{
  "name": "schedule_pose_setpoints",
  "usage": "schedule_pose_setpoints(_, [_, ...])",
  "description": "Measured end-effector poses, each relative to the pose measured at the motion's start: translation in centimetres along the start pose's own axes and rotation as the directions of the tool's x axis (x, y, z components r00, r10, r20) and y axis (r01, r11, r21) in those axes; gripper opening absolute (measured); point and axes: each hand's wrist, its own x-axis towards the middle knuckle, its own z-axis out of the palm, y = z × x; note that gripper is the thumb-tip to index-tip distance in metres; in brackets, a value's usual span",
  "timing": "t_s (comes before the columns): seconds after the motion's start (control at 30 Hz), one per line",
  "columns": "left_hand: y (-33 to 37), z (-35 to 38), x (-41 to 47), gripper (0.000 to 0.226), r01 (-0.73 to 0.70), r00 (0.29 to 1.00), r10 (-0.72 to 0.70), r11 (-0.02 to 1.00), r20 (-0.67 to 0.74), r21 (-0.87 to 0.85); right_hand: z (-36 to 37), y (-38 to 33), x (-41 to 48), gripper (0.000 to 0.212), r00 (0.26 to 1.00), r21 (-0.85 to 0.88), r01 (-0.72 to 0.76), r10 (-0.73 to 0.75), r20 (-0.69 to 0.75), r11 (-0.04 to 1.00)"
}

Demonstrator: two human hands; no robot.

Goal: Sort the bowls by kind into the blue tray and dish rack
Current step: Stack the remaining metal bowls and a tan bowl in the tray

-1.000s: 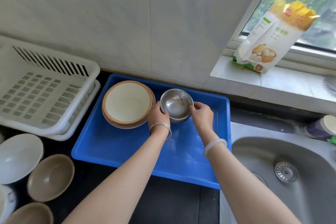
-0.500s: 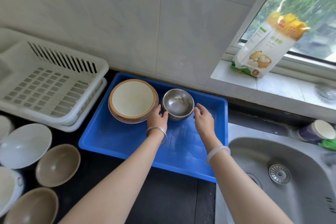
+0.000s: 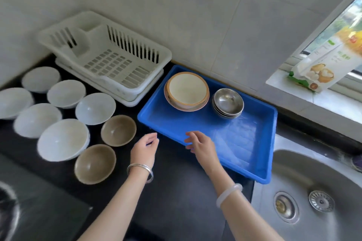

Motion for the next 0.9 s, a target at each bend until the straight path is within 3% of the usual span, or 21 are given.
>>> schedule_pose_setpoints(0.23, [-5.5,-8.1,-1.7,0.029,0.095,0.944,-0.079,0.995,-0.32,0.035,10.2,-1.1,0.2,0.031,0.97,-0.225,0.02,0.035,0.24,0.974])
schedule_pose_setpoints(0.37, [-7.5,-11.1,-1.8,0.036,0.116,0.881,-0.056,0.988,-0.47,0.1,14.3,-2.4,1.9,0.043,0.968,-0.333,0.036,0.049,0.244,0.942])
schedule_pose_setpoints(0.47, [-8.4,-12.0,-1.8,0.041,0.101,0.85,-0.042,0.991,-0.525,0.084,16.3,-3.3,3.0,0.046,0.97,-0.291,-0.024,0.093,0.227,0.956])
schedule_pose_setpoints(0.53, [-9.1,-12.7,-1.5,0.044,0.097,0.834,-0.035,0.992,-0.551,0.084,17.5,-3.7,3.4,0.041,0.968,-0.24,-0.08,0.133,0.215,0.967])
schedule_pose_setpoints(0.63, [-9.7,-12.9,-1.0,0.05,0.143,0.838,-0.12,0.99,-0.532,0.002,17.4,-3.8,3.6,0.011,0.97,-0.166,-0.13,0.16,0.184,0.978])
schedule_pose_setpoints(0.77, [-10.5,-13.6,-0.5,0.052,0.212,0.839,-0.266,0.963,-0.476,-0.164,17.0,-4.1,2.8,0.032,0.984,-0.109,-0.109,0.123,0.132,0.988])
schedule_pose_setpoints(0.9, [-11.3,-14.1,-0.2,0.045,0.23,0.855,-0.297,0.952,-0.425,-0.204,16.3,-4.9,1.8,0.024,0.991,-0.095,-0.035,0.047,0.126,0.995])
